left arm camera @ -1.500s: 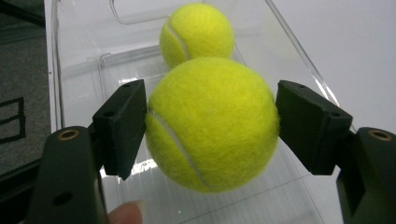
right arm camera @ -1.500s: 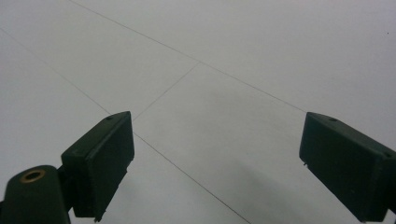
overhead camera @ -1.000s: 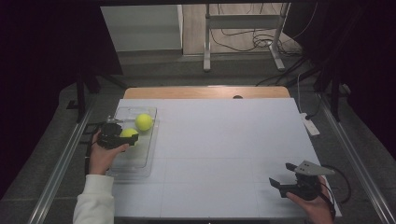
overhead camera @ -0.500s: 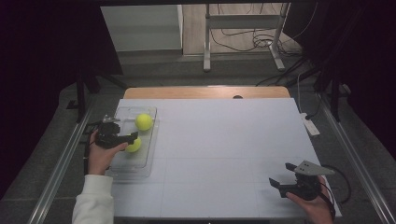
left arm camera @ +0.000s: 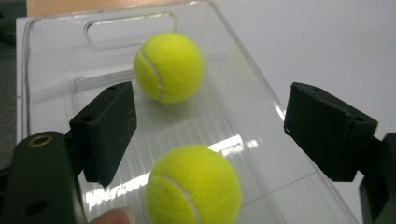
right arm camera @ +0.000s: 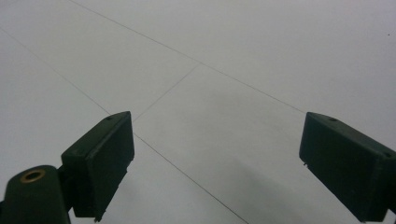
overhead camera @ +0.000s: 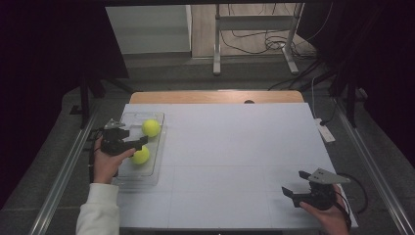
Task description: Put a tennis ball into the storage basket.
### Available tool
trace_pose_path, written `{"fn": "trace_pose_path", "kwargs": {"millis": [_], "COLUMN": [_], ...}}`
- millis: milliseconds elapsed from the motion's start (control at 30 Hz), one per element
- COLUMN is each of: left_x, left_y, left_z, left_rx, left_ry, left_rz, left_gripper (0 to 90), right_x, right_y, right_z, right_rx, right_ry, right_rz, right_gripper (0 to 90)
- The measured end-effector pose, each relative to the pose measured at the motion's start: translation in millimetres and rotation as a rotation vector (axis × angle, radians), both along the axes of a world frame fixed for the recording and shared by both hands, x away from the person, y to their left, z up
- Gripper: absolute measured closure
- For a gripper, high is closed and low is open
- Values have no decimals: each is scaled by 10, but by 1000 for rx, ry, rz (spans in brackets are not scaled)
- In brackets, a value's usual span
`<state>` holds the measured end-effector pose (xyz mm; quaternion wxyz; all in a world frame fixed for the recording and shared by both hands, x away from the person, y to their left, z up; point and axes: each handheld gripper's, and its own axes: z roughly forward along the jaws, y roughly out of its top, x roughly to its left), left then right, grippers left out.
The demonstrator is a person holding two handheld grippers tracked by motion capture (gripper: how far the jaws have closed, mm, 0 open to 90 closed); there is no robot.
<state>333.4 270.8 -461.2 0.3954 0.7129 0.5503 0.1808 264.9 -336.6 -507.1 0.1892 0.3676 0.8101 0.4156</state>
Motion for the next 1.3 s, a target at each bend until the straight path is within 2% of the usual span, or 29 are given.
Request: {"fn": "trace_pose_path", "kwargs": {"millis": [133, 267, 400, 633, 1000, 1300], "left_x": [-27, -41, -74, -172, -299, -461], "left_y": [1, -21, -60, -170, -390, -474], "left_z": [33, 39, 57, 72, 59, -12], "left_rx": [-67, -78, -114, -129, -74, -64], "left_ry": [-35, -45, -58, -62, -67, -97], "left_rz": [-24, -40, -71, -112, -163, -197], "left_gripper": [184, 181, 179, 177, 165, 149], "right_x": [11, 21, 25, 35, 48, 48], "right_y": [-6, -11, -8, 1, 15, 23], "right_z": [-3, -6, -9, -12, -12, -4], "right_rx": [1, 5, 7, 20, 30, 29], "right_ry": [1, 2, 5, 5, 6, 5], "right_rz": [0, -2, 2, 10, 20, 20], "right_gripper": [106, 106, 106, 106, 107, 107]}}
